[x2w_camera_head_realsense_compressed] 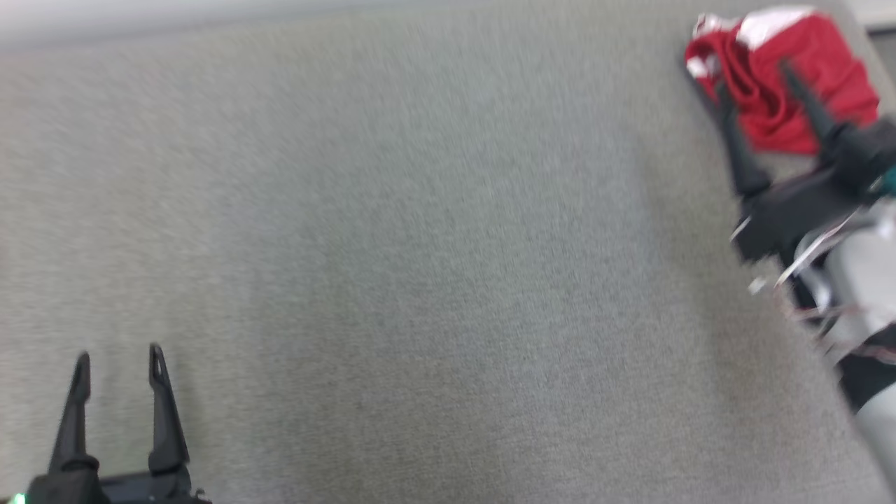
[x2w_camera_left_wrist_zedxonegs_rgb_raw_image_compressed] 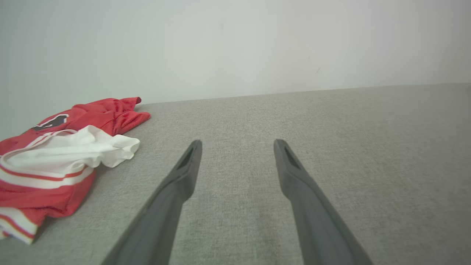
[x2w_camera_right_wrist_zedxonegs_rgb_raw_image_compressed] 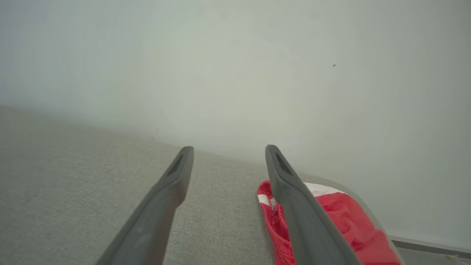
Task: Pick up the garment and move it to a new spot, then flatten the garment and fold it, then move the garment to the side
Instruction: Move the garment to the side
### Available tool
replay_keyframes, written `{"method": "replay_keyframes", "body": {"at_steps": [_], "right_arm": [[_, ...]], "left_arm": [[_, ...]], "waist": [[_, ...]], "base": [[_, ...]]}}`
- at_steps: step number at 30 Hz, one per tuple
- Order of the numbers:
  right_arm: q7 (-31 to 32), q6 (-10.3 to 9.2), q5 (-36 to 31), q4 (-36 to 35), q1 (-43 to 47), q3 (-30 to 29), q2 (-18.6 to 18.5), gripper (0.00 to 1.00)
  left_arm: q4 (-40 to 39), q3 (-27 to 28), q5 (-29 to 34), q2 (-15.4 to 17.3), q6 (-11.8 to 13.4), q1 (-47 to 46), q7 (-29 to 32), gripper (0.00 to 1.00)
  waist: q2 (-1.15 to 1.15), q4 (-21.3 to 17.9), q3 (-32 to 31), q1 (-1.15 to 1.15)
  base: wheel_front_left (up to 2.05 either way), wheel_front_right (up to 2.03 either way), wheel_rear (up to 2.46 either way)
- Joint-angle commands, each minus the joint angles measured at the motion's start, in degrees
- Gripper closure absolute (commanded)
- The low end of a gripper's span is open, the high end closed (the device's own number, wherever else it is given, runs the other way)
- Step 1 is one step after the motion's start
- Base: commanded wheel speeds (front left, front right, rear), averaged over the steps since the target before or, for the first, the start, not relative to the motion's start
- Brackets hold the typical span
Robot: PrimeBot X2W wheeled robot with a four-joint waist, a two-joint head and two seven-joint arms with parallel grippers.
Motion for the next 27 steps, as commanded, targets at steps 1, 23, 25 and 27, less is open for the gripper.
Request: {"method": "replay_keyframes", "body": {"at_steps": [1, 23, 25, 27], "right_arm": [[-0.3, -0.16, -0.4, -1.0, 3.0, -1.1, 1.5, 0.0], [-0.4, -0.16, -6.3, -19.0, 38.6, -18.4, 16.8, 0.0], [-0.4, -0.15, -7.1, -20.6, 40.9, -19.0, 17.8, 0.0], [-0.4, -0.16, -8.2, -21.8, 42.8, -19.3, 18.3, 0.0]], "left_arm": [[0.6, 0.2, -0.4, -0.5, -0.3, 1.5, -0.2, 0.0], [5.6, -1.6, 0.3, -1.8, -2.1, 5.5, -0.2, 0.0], [5.8, -1.6, 0.4, -1.8, -2.2, 5.7, -0.2, 0.0], [6.1, -1.7, 0.5, -1.9, -2.4, 5.8, -0.2, 0.0]], "waist": [[-0.01, 3.8, -8.5, 0.01], [-0.01, 7.9, -18.2, 0.01], [-0.01, 7.8, -18.6, 0.01], [-0.01, 7.8, -18.9, 0.01]], "base": [[0.0, 0.0, 0.0], [0.0, 0.0, 0.0], [0.0, 0.0, 0.0], [0.0, 0.0, 0.0]]}}
